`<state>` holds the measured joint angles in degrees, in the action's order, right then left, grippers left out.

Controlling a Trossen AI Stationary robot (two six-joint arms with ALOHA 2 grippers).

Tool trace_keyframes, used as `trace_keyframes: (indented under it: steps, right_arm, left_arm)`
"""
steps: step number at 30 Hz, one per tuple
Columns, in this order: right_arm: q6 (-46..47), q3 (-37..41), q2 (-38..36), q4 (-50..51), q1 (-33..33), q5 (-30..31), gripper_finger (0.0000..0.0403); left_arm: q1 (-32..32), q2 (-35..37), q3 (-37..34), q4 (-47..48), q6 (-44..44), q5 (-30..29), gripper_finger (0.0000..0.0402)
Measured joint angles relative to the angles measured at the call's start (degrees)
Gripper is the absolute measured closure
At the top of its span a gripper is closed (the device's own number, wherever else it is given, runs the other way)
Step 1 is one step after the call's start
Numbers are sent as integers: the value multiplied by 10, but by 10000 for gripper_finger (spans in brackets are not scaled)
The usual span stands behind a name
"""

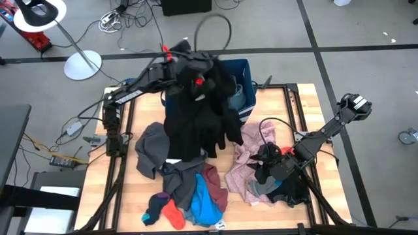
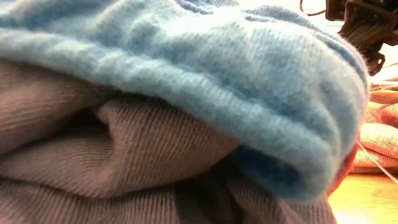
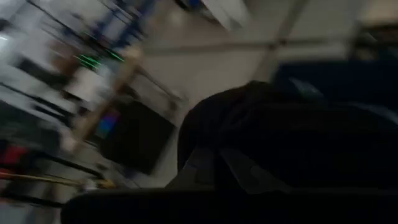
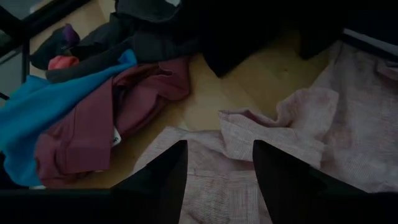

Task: Sort clothes
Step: Put the black jacket into the laundry bin

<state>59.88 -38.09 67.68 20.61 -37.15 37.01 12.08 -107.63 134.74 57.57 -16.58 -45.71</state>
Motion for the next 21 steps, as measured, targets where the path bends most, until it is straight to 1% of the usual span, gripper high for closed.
trace_keyframes:
  steps: [2, 5, 8, 10, 13, 16, 18, 21]
  right_arm:
    - [0, 0, 0, 1, 0, 0, 220]
    - [0, 0, 0, 0, 0, 0, 220]
    - [0, 0, 0, 1, 0, 0, 220]
    - [-1, 0, 0, 0, 0, 0, 220]
    - [-5, 0, 0, 0, 0, 0, 220]
    - [-9, 0, 0, 0, 0, 0, 220]
    - [-10, 0, 0, 0, 0, 0, 220]
    - [-11, 0, 0, 1, 0, 0, 220]
  left_arm:
    - [12, -15, 0, 53, 42, 48, 401]
    - [27, -44, 0, 116, 79, 109, 401]
    - [42, -72, 0, 158, 96, 173, 401]
    - [49, -94, 0, 174, 98, 202, 401]
    - [53, -127, 0, 181, 98, 212, 401]
    - [52, -150, 0, 170, 98, 195, 391]
    - [52, -157, 0, 166, 97, 193, 378]
    - [52, -162, 0, 161, 97, 192, 347]
